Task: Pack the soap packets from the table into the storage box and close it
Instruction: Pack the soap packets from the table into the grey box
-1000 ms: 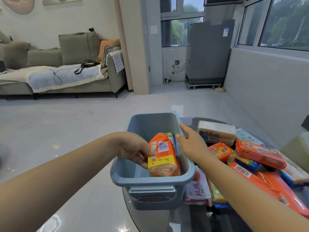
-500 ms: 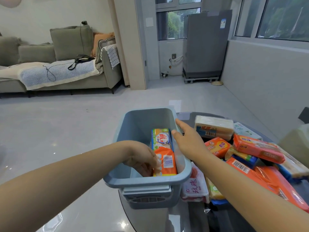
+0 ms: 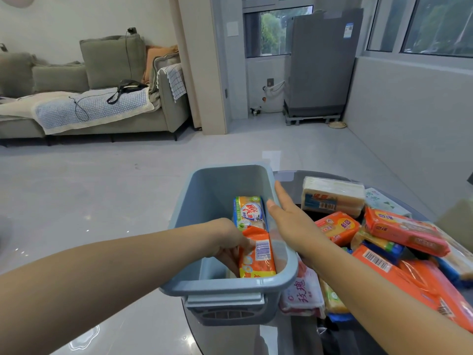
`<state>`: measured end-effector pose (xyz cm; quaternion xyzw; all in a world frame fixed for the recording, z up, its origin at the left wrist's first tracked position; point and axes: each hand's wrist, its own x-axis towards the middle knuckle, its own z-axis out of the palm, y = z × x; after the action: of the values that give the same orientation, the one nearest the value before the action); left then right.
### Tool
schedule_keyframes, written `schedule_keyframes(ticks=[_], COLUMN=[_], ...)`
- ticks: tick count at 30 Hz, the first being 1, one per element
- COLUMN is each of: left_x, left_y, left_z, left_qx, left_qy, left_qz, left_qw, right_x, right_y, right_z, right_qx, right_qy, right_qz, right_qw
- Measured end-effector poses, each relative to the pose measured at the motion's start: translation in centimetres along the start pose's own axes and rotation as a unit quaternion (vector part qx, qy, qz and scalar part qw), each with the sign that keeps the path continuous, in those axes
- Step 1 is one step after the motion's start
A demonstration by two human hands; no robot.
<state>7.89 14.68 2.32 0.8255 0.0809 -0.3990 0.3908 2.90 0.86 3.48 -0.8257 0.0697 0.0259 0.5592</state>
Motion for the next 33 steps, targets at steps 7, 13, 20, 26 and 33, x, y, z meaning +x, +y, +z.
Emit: schedule_keyframes(ticks=[7,13,20,26,33], left_x=[-1.3,-3.1,-6.0,-4.7,1.3], left_y=[0.1,0.2,4.0,9.1,15.8], left_z=[0.0,-0.1,2.0,6.1,10.0], left_qx=[0.060,0.143,0.013,0.007,0.125], left_qy=[0.007,0.158,0.289,0.216,0.160], left_qz=[0.048,0.135,0.417,0.489,0.490], left_qw=[0.997,0.968,0.862,0.845,0.848], right_x=[0.1,-1.4,-1.9,-1.3,0.4], right_y=[-0.1,0.9,2.2,3.8,7.7], right_z=[-0.3,-1.5,-4.9,-10.0,-15.4], right_qx=[-0.017,0.021,0.064,0.069,-0.026], right_qy=[-0.003,-0.024,0.054,0.159,0.262], right_qz=[0.004,-0.057,-0.083,-0.116,-0.094], right_qw=[1.000,0.998,0.993,0.978,0.960])
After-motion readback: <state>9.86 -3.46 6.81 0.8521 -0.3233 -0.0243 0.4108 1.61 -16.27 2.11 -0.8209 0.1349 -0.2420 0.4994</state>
